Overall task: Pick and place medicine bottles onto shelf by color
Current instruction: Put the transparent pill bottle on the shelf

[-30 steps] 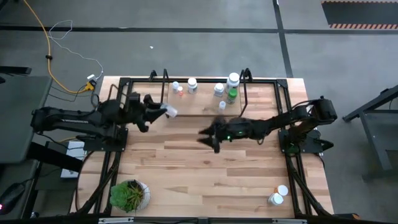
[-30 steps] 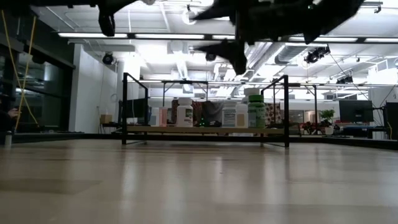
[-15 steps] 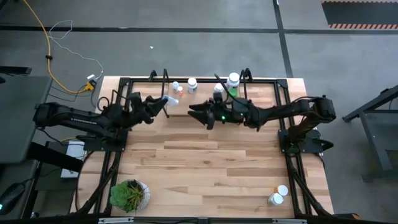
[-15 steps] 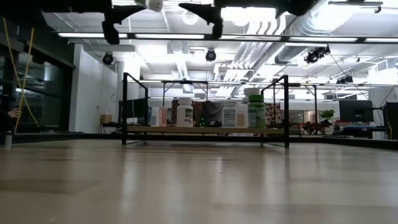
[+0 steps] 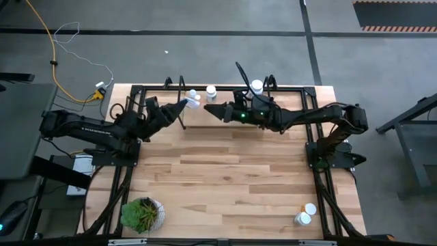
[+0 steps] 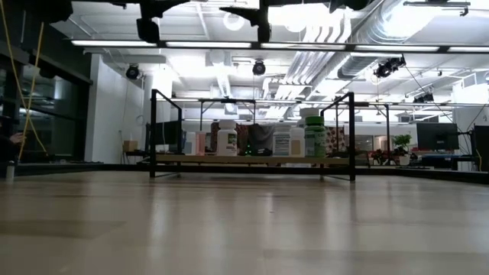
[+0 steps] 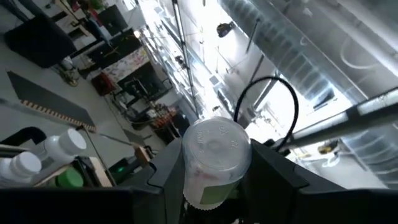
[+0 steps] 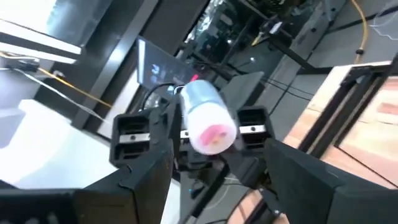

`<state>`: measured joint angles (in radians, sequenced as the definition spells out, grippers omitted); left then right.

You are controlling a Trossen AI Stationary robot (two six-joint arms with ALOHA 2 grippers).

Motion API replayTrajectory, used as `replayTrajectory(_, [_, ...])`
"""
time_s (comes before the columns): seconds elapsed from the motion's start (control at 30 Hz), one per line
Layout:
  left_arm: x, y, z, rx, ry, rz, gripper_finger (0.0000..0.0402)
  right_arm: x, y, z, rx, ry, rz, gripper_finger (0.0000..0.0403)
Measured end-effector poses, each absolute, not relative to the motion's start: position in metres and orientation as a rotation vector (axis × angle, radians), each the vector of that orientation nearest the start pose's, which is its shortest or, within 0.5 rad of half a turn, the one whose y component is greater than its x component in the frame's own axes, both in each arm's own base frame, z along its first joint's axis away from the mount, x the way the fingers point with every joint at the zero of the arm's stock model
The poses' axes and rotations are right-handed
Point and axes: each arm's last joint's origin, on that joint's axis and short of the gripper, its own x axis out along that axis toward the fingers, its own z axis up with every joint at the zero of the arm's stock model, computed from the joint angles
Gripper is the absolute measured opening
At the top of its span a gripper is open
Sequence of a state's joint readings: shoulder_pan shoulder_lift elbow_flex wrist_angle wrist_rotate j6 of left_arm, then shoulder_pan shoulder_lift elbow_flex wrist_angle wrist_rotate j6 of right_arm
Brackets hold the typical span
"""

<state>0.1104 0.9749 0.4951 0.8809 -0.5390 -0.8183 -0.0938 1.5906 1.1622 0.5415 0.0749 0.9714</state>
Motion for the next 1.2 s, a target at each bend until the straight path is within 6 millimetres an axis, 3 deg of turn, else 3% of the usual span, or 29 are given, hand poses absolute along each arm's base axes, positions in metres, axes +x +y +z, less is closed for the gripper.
replayTrajectory(0.47, [0.224,0.04,0.29,-0.997,-0.625,0.454,0.0131,0.375,-0.038,0.326,1.097,-0.218,-0.076,0.0245])
replayTrajectory(0.87, [0.225,0.041,0.29,-0.994,-0.625,0.468,0.0131,0.375,-0.045,0.324,1.146,-0.22,-0.088,0.0244])
replayTrajectory(1.2, [0.225,0.041,0.29,-0.992,-0.639,0.495,0.0131,0.376,-0.044,0.322,1.153,-0.209,-0.109,0.0177])
